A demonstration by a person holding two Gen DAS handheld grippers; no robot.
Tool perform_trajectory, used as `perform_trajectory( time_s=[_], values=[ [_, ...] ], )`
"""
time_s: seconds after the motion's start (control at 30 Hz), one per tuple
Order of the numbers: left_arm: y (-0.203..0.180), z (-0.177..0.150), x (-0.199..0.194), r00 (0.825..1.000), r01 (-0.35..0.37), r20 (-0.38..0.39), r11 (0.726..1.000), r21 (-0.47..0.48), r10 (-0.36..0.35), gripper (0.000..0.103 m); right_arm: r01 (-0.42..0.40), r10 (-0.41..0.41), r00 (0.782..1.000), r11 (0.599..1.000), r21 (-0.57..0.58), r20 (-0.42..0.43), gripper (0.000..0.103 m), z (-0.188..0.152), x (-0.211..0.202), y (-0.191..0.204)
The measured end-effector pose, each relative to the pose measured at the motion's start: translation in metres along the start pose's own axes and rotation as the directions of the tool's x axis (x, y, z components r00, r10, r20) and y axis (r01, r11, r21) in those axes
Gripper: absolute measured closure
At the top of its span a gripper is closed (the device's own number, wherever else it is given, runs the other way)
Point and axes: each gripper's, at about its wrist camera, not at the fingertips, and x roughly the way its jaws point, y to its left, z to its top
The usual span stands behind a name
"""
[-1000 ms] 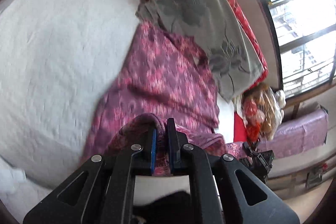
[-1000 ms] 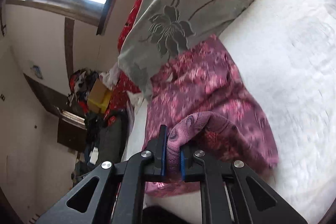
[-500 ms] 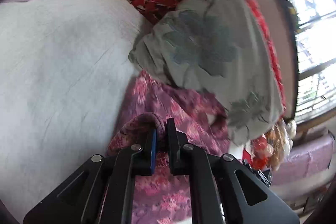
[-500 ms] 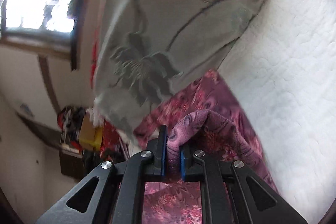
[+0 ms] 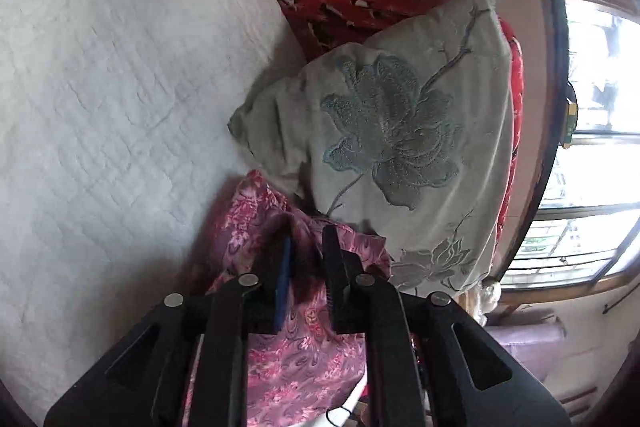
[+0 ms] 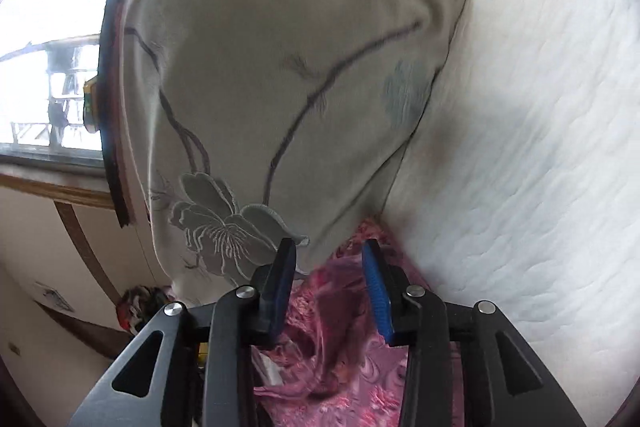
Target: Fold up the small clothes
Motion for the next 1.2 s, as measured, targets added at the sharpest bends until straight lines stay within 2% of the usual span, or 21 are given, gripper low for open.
perform_trajectory(
  time_s=[0.07,0.17,0.27,0.33,0.4,0.5,0.57,0.6,0.67,0.7,0.77,0.8,0.83,0.9,0.97,1.0,1.07,1.1,1.13,1.17,1.2],
  values=[
    [0.001,0.002,-0.012,0.998,0.002,0.059,1.0,-0.015,-0.001,0.07,0.081,-0.084,0.996,0.991,-0.104,-0.023,0.065,-0.006,-0.004,0.006],
    [-0.003,0.003,-0.016,0.998,-0.006,0.062,1.0,-0.025,0.007,0.066,0.173,-0.184,0.982,0.958,-0.23,-0.029,0.064,-0.016,-0.001,0.016],
    [-0.024,-0.017,-0.005,0.996,-0.087,0.013,0.984,0.152,0.086,0.062,0.249,-0.266,0.964,0.912,-0.326,-0.009,0.056,-0.022,0.012,0.027],
    [-0.036,-0.035,0.01,0.987,-0.152,-0.009,0.949,0.276,0.161,0.06,0.305,-0.323,0.946,0.875,-0.377,0.014,0.047,-0.025,0.025,0.031],
    [-0.04,-0.051,0.03,0.971,-0.211,-0.024,0.904,0.371,0.236,0.06,0.365,-0.376,0.925,0.838,-0.407,0.055,0.047,-0.025,0.039,0.036],
    [-0.036,-0.064,0.058,0.937,-0.307,-0.019,0.845,0.437,0.35,0.06,0.389,-0.408,0.912,0.834,-0.392,0.038,0.045,-0.023,0.056,0.034],
    [-0.032,-0.067,0.07,0.921,-0.348,0.004,0.818,0.458,0.389,0.06,0.334,-0.371,0.928,0.832,-0.443,0.004,0.075,-0.027,0.063,0.04],
    [-0.032,-0.068,0.071,0.921,-0.352,0.021,0.811,0.467,0.388,0.06,0.322,-0.359,0.933,0.827,-0.46,0.009,0.097,-0.028,0.066,0.047],
    [-0.032,-0.068,0.073,0.922,-0.359,0.046,0.804,0.473,0.385,0.06,0.312,-0.319,0.945,0.827,-0.467,0.067,0.097,-0.026,0.058,0.053],
    [-0.032,-0.067,0.075,0.921,-0.363,0.048,0.806,0.467,0.387,0.06,0.333,-0.334,0.939,0.822,-0.462,0.084,0.098,-0.024,0.057,0.05],
    [-0.032,-0.064,0.076,0.919,-0.37,0.051,0.809,0.457,0.391,0.061,0.481,-0.495,0.864,0.761,-0.436,0.091,0.098,-0.017,0.069,0.031],
    [-0.033,-0.063,0.075,0.919,-0.371,0.047,0.814,0.447,0.392,0.061,0.508,-0.536,0.842,0.747,-0.428,0.065,0.1,-0.015,0.073,0.023],
    [-0.034,-0.06,0.074,0.917,-0.376,0.047,0.817,0.438,0.397,0.061,0.492,-0.507,0.858,0.765,-0.416,0.082,0.102,-0.014,0.063,0.023],
    [-0.041,-0.066,0.066,0.916,-0.373,0.037,0.811,0.45,0.4,0.061,0.458,-0.455,0.884,0.798,-0.392,0.106,0.091,-0.017,0.041,0.029],
    [-0.048,-0.083,0.056,0.917,-0.369,0.051,0.793,0.486,0.395,0.061,0.339,-0.339,0.937,0.836,-0.431,0.079,0.091,-0.032,0.014,0.038],
    [-0.051,-0.098,0.049,0.924,-0.354,0.064,0.785,0.508,0.376,0.06,0.301,-0.302,0.951,0.837,-0.457,0.073,0.089,-0.043,0.004,0.041],
    [-0.049,-0.125,0.043,0.923,-0.359,0.076,0.769,0.53,0.378,0.054,0.243,-0.264,0.964,0.822,-0.515,0.034,0.073,-0.07,-0.01,0.041],
    [-0.046,-0.134,0.046,0.919,-0.364,0.072,0.763,0.534,0.388,0.052,0.235,-0.275,0.961,0.801,-0.551,0.011,0.059,-0.088,-0.011,0.034],
    [-0.04,-0.143,0.05,0.909,-0.377,0.061,0.752,0.541,0.412,0.051,0.261,-0.314,0.949,0.775,-0.575,0.008,0.055,-0.097,-0.007,0.028],
    [-0.033,-0.152,0.06,0.889,-0.407,0.054,0.73,0.549,0.455,0.052,0.315,-0.388,0.921,0.736,-0.599,0.007,0.057,-0.106,-0.002,0.016],
    [-0.03,-0.16,0.065,0.874,-0.436,0.088,0.692,0.576,0.478,0.052,0.364,-0.456,0.89,0.699,-0.616,0.01,0.056,-0.114,0.007,0.007]
  ],
)
